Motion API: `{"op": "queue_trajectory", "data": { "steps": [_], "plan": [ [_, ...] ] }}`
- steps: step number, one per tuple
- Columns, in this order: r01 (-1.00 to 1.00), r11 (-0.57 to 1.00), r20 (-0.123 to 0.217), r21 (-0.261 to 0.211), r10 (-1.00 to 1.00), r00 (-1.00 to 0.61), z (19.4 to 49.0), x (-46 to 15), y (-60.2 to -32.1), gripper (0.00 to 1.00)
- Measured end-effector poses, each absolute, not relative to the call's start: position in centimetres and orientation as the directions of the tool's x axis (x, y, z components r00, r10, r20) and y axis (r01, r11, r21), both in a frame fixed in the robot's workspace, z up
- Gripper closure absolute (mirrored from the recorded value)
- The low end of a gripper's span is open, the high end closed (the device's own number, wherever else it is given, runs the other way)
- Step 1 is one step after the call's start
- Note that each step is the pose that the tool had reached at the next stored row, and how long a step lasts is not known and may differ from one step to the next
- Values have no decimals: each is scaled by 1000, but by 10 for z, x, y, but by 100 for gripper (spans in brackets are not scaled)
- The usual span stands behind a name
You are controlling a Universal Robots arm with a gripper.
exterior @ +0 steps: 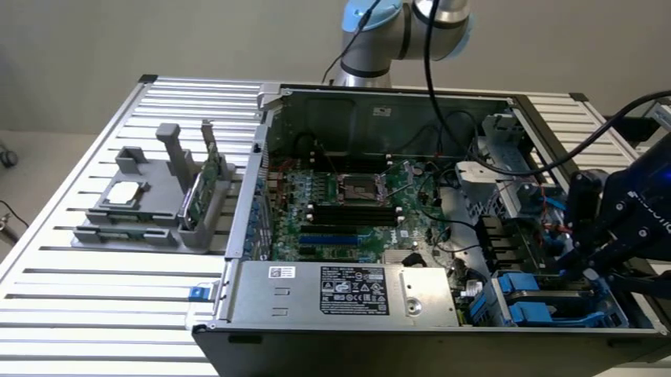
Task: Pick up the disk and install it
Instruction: 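Insert the first disk wire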
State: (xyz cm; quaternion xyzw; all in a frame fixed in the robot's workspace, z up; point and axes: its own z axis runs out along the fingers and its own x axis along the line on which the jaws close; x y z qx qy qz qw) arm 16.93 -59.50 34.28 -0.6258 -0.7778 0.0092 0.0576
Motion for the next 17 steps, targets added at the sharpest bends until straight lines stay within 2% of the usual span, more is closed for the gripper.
{"op": "queue_trajectory", "data": {
  "steps": [17],
  "plan": [
    [995, 30, 50, -96, 998, -26, 342, 169, -595, 83]
  ]
}}
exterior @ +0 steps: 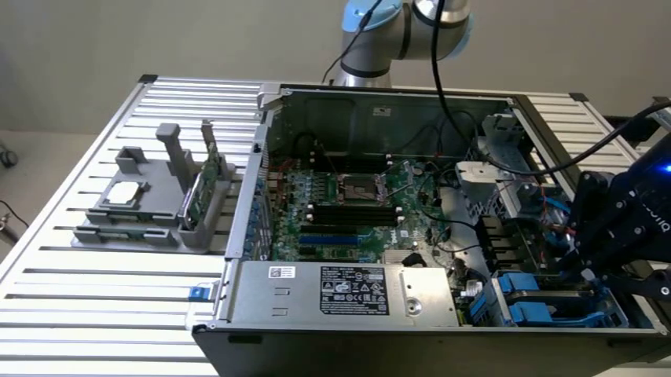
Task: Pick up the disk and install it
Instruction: 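Insert the first disk wire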
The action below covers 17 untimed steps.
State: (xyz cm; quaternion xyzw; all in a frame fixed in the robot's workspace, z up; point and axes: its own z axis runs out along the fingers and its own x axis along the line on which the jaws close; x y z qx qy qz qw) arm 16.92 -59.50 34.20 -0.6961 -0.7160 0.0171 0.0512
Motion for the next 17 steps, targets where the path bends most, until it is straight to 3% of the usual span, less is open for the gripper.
{"op": "queue_trajectory", "data": {
  "steps": [11, 17],
  "plan": [
    [994, 12, -5, -104, 1000, -12, 340, 169, -585, 83],
    [994, 10, -15, -104, 1000, -12, 339, 170, -584, 83]
  ]
}}
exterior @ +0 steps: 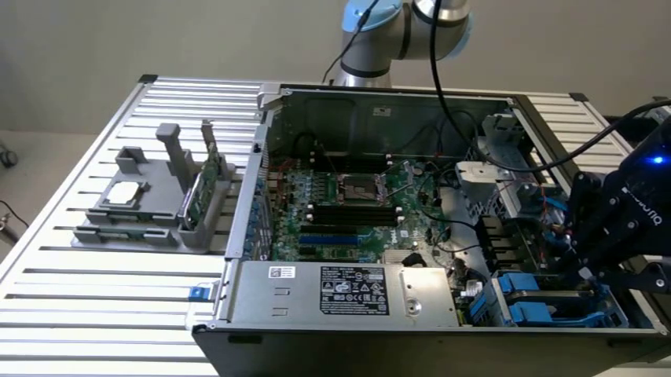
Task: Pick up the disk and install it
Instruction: 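Insert the first disk wire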
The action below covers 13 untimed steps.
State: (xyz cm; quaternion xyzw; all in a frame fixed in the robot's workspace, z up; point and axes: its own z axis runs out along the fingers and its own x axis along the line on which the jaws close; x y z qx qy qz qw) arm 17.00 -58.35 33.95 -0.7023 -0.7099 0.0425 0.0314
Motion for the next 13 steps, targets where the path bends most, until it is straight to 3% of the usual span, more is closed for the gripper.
{"op": "queue_trajectory", "data": {
  "steps": [13],
  "plan": [
    [994, -38, -38, -104, 999, 34, 336, 172, -578, 83]
  ]
}}
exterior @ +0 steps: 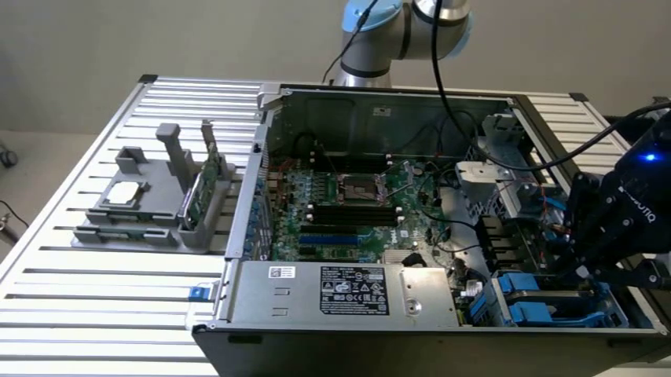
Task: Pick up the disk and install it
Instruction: 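Insert the first disk wire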
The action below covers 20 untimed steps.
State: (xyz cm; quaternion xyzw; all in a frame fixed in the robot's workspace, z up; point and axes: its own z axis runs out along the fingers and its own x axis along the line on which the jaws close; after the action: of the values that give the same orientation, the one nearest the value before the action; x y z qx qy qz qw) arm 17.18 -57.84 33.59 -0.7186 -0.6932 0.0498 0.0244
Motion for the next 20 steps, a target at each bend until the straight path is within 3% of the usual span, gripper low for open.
{"op": "queue_trajectory", "data": {
  "steps": [20],
  "plan": [
    [994, -42, -62, -103, 997, 36, 333, 173, -573, 83]
  ]
}}
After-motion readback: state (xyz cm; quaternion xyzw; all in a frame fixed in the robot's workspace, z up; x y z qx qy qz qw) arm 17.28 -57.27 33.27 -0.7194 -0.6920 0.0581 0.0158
